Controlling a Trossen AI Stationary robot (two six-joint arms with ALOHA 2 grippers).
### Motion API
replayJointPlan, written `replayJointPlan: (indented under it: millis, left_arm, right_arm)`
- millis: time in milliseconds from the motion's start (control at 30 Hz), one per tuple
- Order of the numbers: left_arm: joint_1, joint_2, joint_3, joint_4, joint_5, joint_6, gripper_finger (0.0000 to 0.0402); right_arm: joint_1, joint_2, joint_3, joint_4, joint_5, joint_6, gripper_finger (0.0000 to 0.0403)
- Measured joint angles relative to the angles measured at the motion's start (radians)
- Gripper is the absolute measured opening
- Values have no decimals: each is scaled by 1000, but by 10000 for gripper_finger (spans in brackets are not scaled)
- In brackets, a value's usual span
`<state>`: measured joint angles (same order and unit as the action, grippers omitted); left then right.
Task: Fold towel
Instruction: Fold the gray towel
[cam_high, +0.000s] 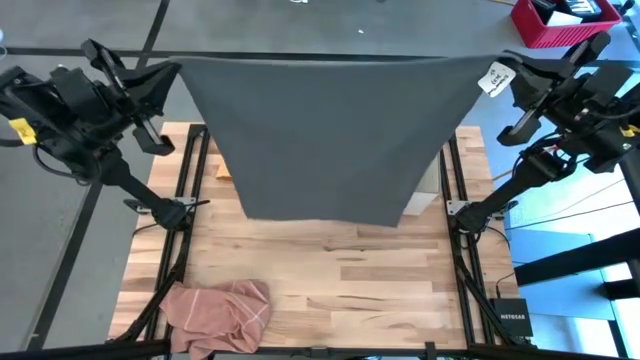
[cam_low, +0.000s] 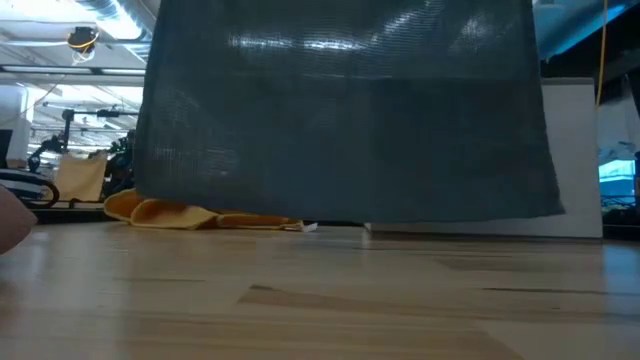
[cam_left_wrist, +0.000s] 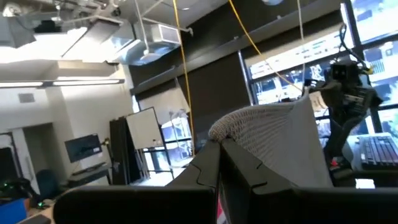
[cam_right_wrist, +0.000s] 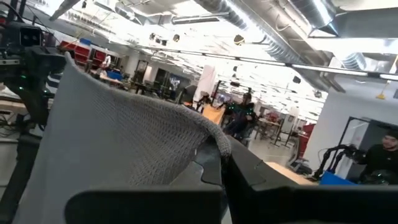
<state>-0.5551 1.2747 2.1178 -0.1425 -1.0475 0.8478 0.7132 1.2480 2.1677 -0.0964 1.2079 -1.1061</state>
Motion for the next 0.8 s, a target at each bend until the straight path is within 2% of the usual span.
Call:
replayJointPlan:
  millis: [133, 233, 367, 533, 800]
  left_arm:
    - [-20, 2, 0, -38, 12, -14, 1]
    - [-78, 7, 0, -137, 18, -84, 1]
    - [-165, 29, 0, -276, 21, -199, 1]
    - [-297, 75, 0, -434, 16, -421, 1]
    - [-490, 195, -1, -653, -129, -697, 1]
  right_arm:
    - [0, 4, 0, -11, 14, 8, 3]
    - [4, 29, 0, -42, 31, 49, 4]
    - [99, 50, -1, -149, 57, 143, 4]
    - [208, 98, -3, -278, 70, 312, 4]
    - [384, 220, -6, -412, 211, 558, 3]
